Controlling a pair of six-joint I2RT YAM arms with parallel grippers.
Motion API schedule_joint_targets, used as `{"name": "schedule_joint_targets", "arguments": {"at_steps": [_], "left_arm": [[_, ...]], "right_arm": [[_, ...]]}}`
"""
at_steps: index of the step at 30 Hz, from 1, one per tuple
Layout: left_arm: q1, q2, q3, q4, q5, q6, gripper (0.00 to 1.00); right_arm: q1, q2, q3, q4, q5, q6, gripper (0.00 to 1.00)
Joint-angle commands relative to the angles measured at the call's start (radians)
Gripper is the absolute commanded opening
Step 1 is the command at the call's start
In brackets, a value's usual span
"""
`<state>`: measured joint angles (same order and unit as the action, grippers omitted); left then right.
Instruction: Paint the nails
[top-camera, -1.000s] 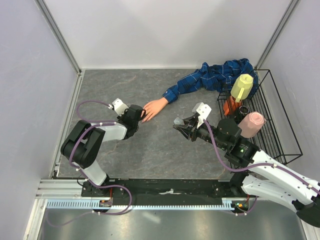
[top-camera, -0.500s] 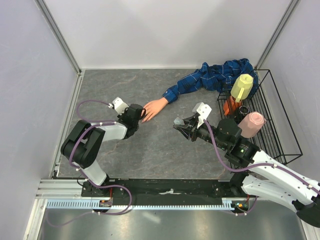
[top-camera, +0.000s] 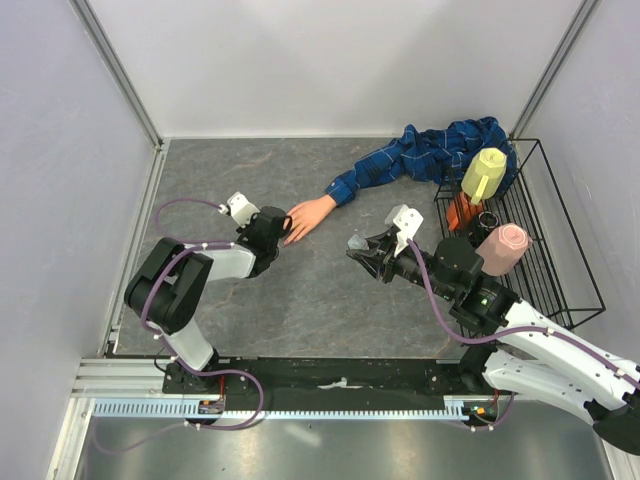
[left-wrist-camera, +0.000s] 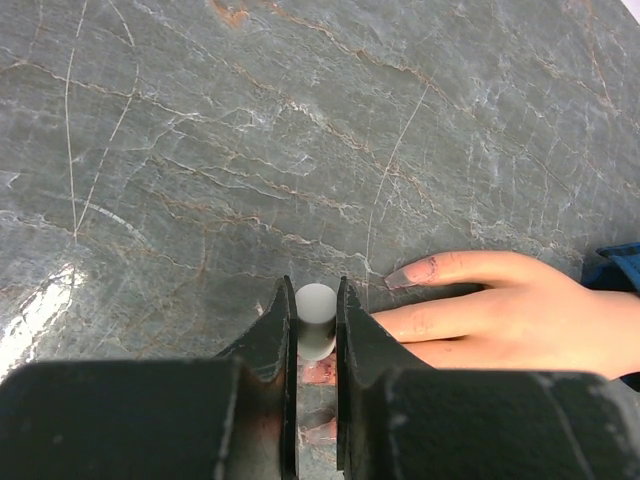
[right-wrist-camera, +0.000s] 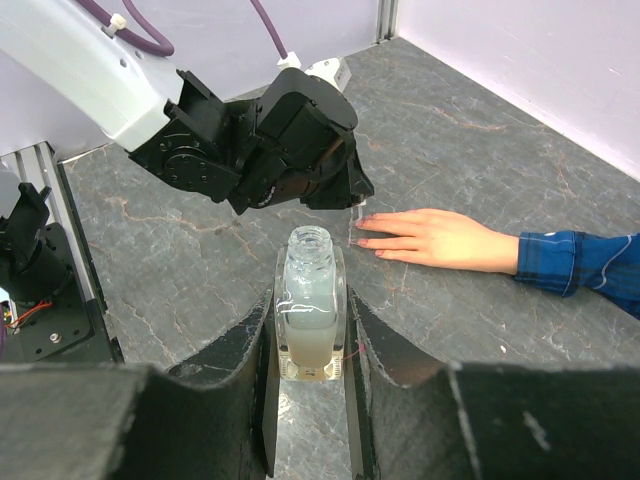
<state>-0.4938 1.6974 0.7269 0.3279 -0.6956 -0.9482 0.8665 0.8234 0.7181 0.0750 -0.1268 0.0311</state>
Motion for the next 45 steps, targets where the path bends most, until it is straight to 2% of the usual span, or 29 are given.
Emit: {"name": "schedule_joint_targets", "arguments": {"at_steps": [1, 13, 18, 45], "left_arm": [[0.001, 0.005, 0.028, 0.06, -0.015, 0.037, 0.02], [0.0, -0.011, 0.016, 0.043, -0.016, 0.022, 0.02], [0.0, -0.025, 0.02, -0.047, -0.044, -0.027, 0.02], [0.001, -0.035, 0.017, -0.064, -0.074, -0.029, 0.02]], "right_arm": [[-0.004, -0.012, 0.001, 0.057, -0.013, 0.01, 0.0], [-0.004, -0.009, 0.003, 0.058, -0.016, 0.012, 0.0], [-0.004, -0.007, 0.006, 0.058, -0.019, 0.012, 0.0], [-0.003, -0.015, 0.0, 0.058, -0.019, 0.016, 0.0]]}}
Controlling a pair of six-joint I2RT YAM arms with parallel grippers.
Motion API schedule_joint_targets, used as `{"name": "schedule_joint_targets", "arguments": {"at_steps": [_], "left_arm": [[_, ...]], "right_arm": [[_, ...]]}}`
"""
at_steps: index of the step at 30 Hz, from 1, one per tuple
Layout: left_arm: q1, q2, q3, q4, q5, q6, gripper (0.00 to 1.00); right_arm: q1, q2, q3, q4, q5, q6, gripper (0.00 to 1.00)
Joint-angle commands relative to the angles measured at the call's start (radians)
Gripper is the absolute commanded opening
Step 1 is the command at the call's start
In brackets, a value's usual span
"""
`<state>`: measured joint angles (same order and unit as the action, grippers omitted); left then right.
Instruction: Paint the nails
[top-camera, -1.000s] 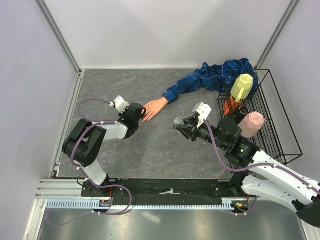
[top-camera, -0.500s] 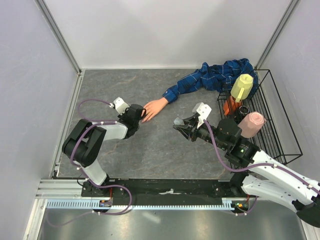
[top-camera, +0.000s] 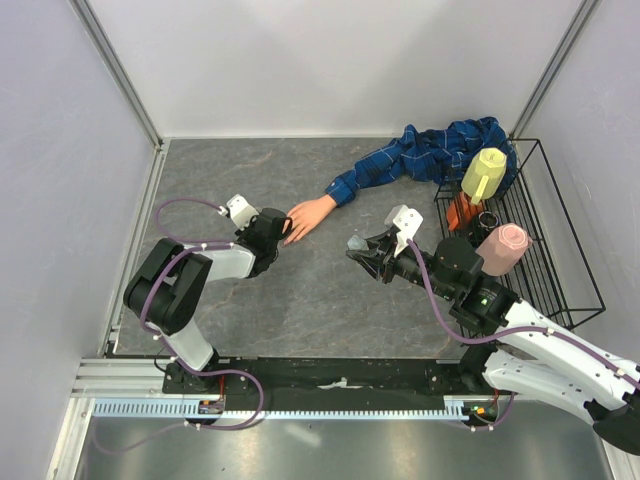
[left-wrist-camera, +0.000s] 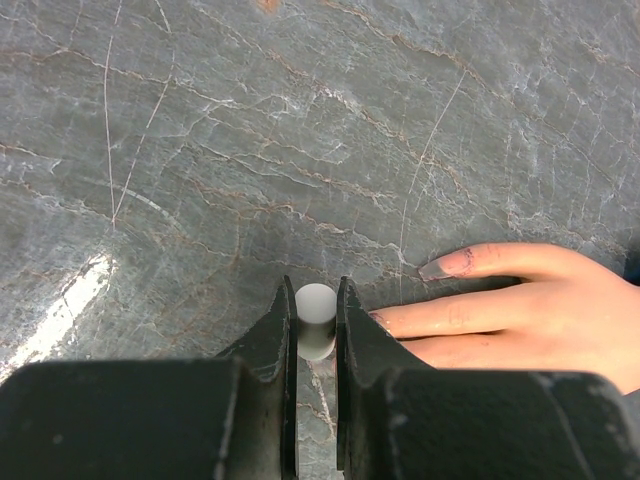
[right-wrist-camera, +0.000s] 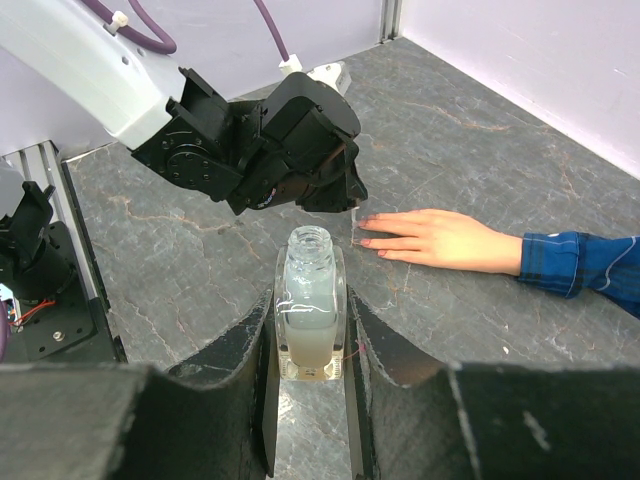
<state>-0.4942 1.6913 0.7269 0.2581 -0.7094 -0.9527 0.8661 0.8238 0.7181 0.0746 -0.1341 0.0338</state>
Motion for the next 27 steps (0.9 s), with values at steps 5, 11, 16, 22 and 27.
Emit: {"name": "schedule_joint_targets", "arguments": {"at_steps": [5, 11, 16, 22, 27], "left_arm": [[0.003, -0.021, 0.022, 0.036, -0.056, -0.003, 0.02], [0.003, -0.015, 0.025, 0.066, -0.053, 0.023, 0.02], [0.003, -0.002, 0.025, 0.118, -0.019, 0.051, 0.02], [0.0, 0.005, 0.025, 0.144, 0.004, 0.061, 0.02], [0.002, 0.007, 0.029, 0.145, 0.016, 0.065, 0.02]], "right_arm": [[-0.004, -0.015, 0.0, 0.059, -0.01, 0.012, 0.0], [-0.004, -0.015, -0.002, 0.059, -0.01, 0.014, 0.0], [-0.004, -0.012, -0.002, 0.059, -0.012, 0.012, 0.0], [-0.004, -0.015, -0.002, 0.059, -0.012, 0.012, 0.0], [-0.004, -0.014, -0.002, 0.059, -0.01, 0.012, 0.0]]}}
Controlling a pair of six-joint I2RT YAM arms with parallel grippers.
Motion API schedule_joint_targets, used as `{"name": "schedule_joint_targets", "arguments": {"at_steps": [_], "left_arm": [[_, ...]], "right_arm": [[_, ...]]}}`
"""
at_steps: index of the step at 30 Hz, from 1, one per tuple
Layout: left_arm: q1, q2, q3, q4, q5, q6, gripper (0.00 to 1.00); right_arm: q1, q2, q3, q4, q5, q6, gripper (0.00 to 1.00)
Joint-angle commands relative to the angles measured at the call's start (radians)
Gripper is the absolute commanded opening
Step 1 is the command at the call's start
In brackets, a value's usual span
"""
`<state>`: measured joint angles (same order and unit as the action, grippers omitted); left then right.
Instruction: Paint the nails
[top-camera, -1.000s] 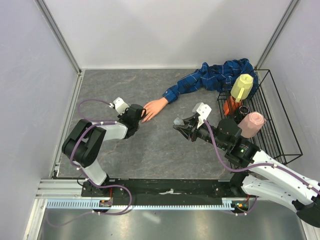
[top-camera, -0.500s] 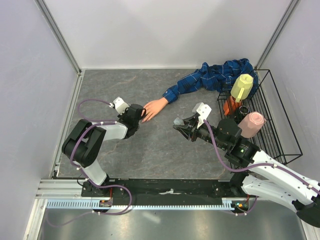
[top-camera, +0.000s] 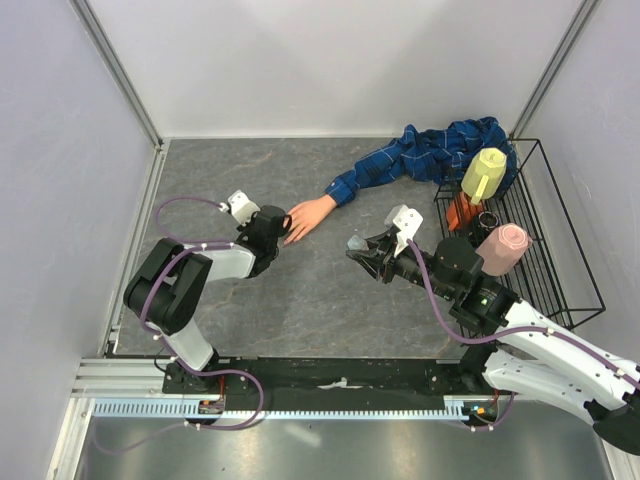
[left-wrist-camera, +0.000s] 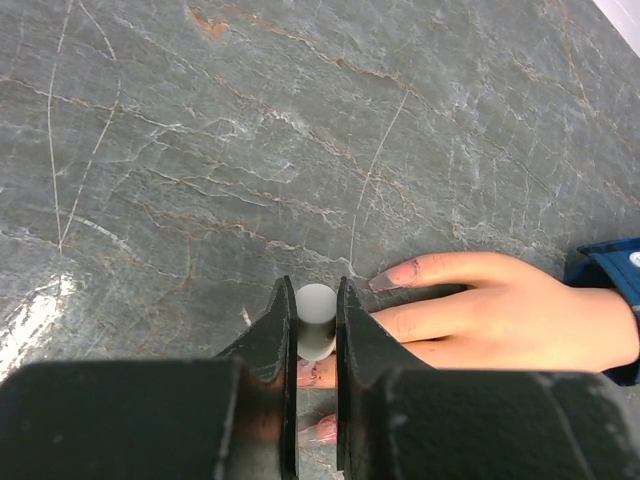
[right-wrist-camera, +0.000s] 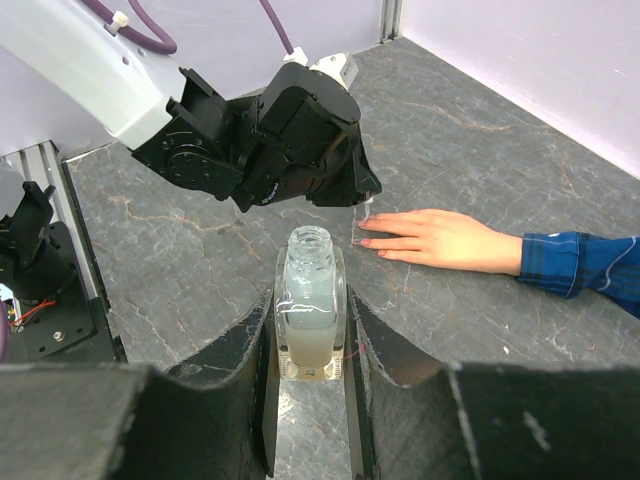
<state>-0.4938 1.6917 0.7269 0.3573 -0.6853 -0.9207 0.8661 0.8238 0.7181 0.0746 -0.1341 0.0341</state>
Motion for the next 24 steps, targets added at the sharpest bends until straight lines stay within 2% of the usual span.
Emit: {"name": "schedule_joint_targets", "arguments": {"at_steps": [1, 10, 24], "left_arm": [[0.001, 0.006, 0.028, 0.04, -0.013, 0.029, 0.02], [0.001, -0.012, 0.04, -0.102, -0.057, -0.052, 0.02], [0.003, -0.018, 0.04, -0.115, -0.088, -0.06, 0.02]], "right_arm": [[-0.004, -0.015, -0.002, 0.059, -0.01, 0.012, 0.0], [-0.006, -0.018, -0.003, 0.06, -0.01, 0.012, 0.0], [-0.006, -0.014, 0.001, 0.06, -0.015, 0.012, 0.0]]}}
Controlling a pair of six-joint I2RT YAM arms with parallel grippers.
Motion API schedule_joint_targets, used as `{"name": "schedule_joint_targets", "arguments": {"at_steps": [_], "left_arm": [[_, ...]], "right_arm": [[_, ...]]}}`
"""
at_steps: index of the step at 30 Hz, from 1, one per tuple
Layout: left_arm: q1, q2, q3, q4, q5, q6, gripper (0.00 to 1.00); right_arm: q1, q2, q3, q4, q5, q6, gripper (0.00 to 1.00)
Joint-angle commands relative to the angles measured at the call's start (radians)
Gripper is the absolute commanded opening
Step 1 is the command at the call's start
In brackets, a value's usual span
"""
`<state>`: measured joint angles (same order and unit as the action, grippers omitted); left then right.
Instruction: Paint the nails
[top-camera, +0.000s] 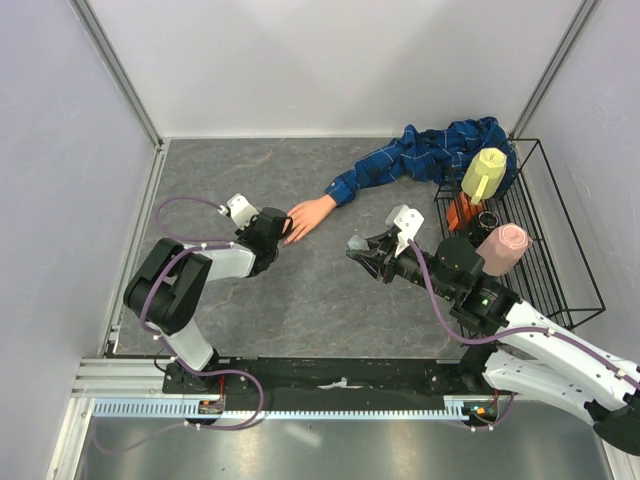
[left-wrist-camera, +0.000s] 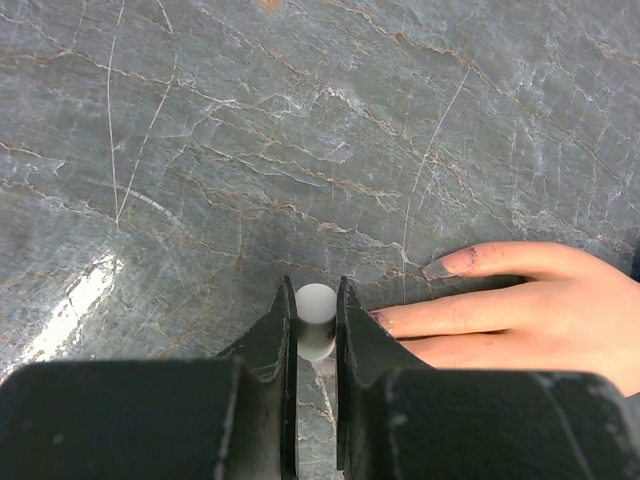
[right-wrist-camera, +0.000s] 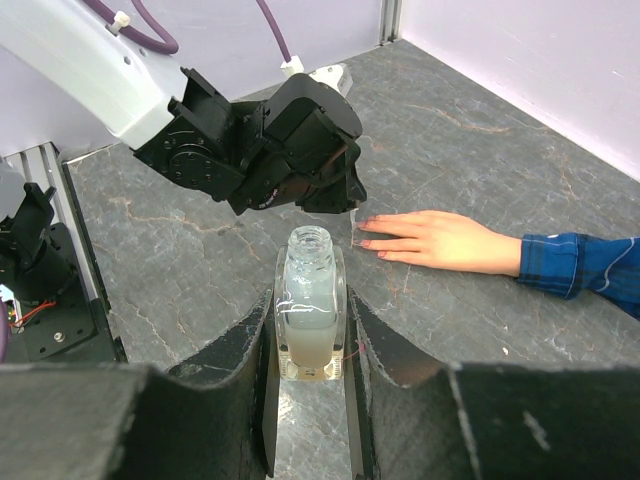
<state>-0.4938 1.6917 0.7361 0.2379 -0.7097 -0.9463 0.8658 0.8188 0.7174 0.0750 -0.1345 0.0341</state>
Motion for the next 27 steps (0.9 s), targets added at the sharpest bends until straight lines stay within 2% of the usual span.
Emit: {"name": "schedule_joint_targets", "arguments": {"at_steps": [1, 16, 27], "left_arm": [[0.001, -0.015, 0.032, 0.008, -0.063, -0.032, 0.02], [0.004, 0.005, 0.034, 0.087, -0.059, 0.017, 0.02], [0.008, -0.003, 0.048, 0.006, -0.074, -0.023, 0.02]], "right_arm": [[-0.005, -0.01, 0.002, 0.059, -0.014, 0.012, 0.0], [-0.005, -0.007, 0.002, 0.059, -0.022, 0.013, 0.0], [-0.005, -0.012, 0.002, 0.058, -0.02, 0.015, 0.0]]}}
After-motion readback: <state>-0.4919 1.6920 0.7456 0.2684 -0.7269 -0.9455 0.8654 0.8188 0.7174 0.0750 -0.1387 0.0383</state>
